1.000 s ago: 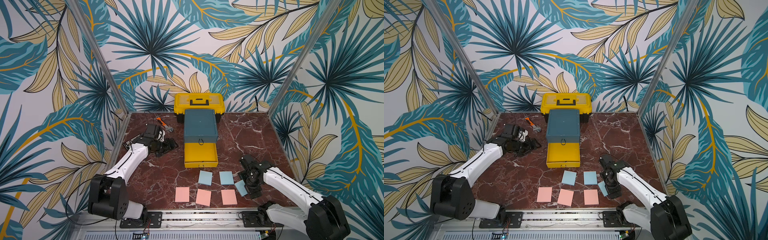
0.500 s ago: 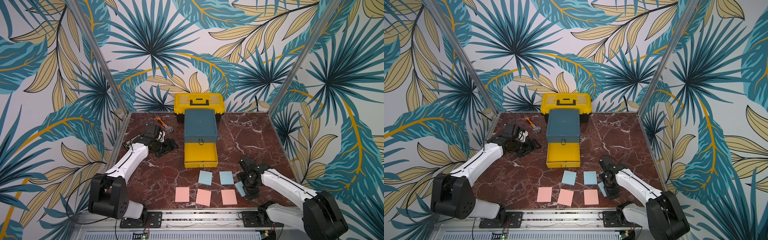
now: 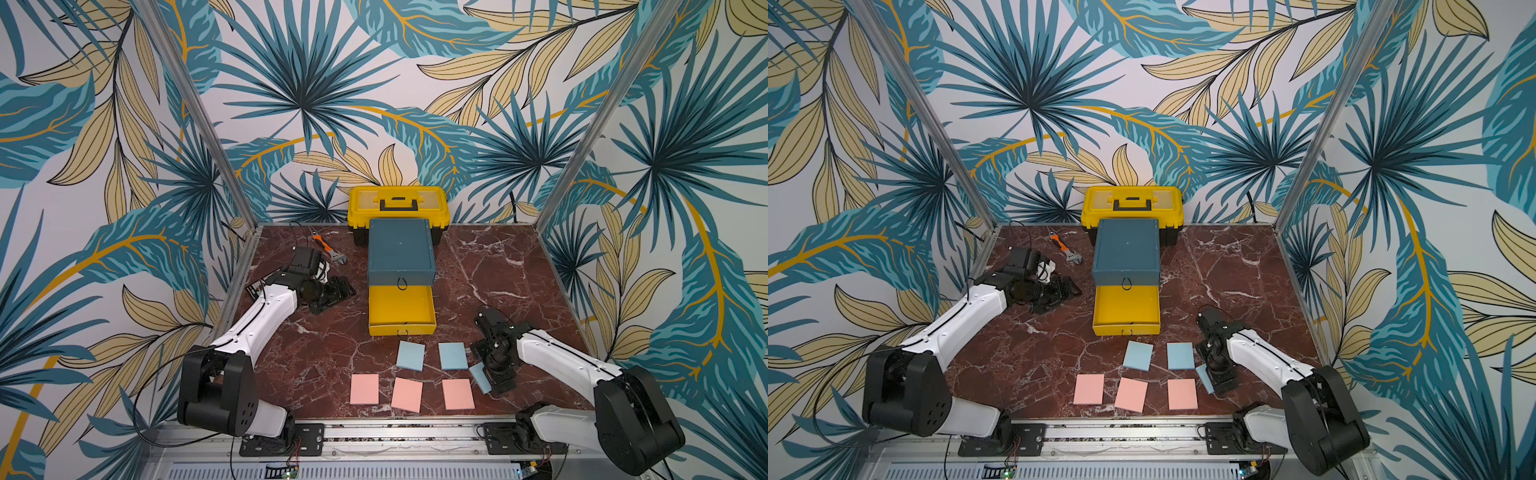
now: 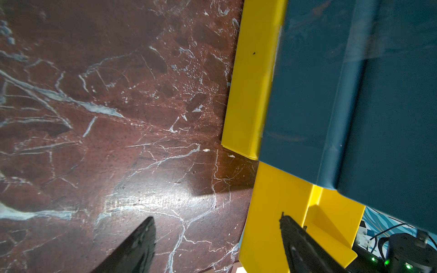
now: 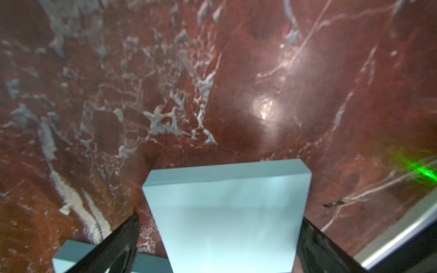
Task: Please put the sticky notes in the drawer by color
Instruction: Pick up the sticky notes from the center of the board.
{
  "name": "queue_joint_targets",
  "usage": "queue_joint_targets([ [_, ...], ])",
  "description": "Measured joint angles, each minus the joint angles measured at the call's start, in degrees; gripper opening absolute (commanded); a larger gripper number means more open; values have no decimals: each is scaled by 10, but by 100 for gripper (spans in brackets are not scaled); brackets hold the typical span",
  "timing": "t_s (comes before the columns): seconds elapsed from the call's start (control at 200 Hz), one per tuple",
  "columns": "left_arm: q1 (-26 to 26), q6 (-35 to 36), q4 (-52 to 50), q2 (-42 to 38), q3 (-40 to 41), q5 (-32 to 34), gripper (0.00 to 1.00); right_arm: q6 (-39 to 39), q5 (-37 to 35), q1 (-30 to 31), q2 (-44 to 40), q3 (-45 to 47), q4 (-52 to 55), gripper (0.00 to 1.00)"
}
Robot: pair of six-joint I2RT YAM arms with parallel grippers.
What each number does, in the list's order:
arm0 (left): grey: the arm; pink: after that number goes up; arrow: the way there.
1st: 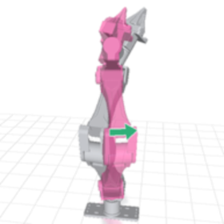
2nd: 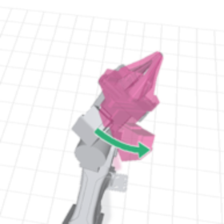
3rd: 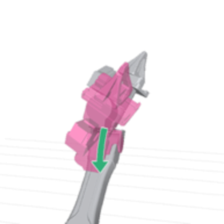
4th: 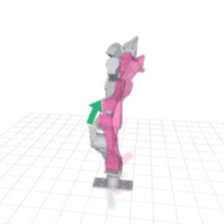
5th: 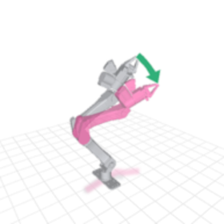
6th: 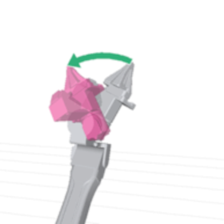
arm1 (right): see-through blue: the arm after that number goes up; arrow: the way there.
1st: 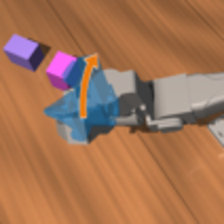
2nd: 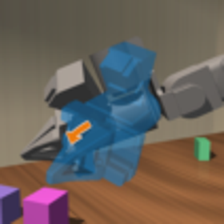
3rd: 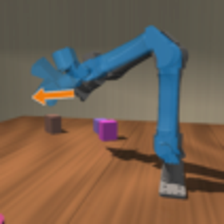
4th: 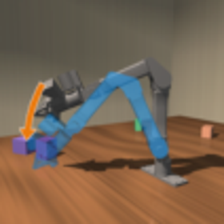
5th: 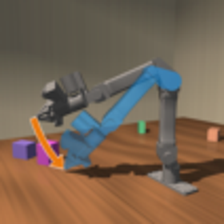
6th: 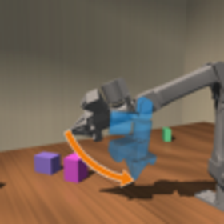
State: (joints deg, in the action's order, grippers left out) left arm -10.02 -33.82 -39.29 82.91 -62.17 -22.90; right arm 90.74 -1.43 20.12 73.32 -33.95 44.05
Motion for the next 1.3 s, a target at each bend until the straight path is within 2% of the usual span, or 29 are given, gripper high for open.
queue_joint_targets([
  [0.24, 0, 0, -7, 0, 0, 4, 84, -2, 1, 0, -6, 4, -1, 94],
  [0.556, 0, 0, -8, -1, 0, 4, 84, -3, 1, 0, -53, 31, 1, 76],
  [0.856, 0, 0, -13, -16, 0, 4, 84, -21, -22, 0, -76, 33, -2, 75],
  [1.027, 0, -1, -14, -16, 0, 4, 84, -49, -40, 0, -81, -26, 21, 75],
  [1.297, 0, -3, -16, -16, 0, 5, 84, -117, -50, 5, -70, -203, 42, 75],
])
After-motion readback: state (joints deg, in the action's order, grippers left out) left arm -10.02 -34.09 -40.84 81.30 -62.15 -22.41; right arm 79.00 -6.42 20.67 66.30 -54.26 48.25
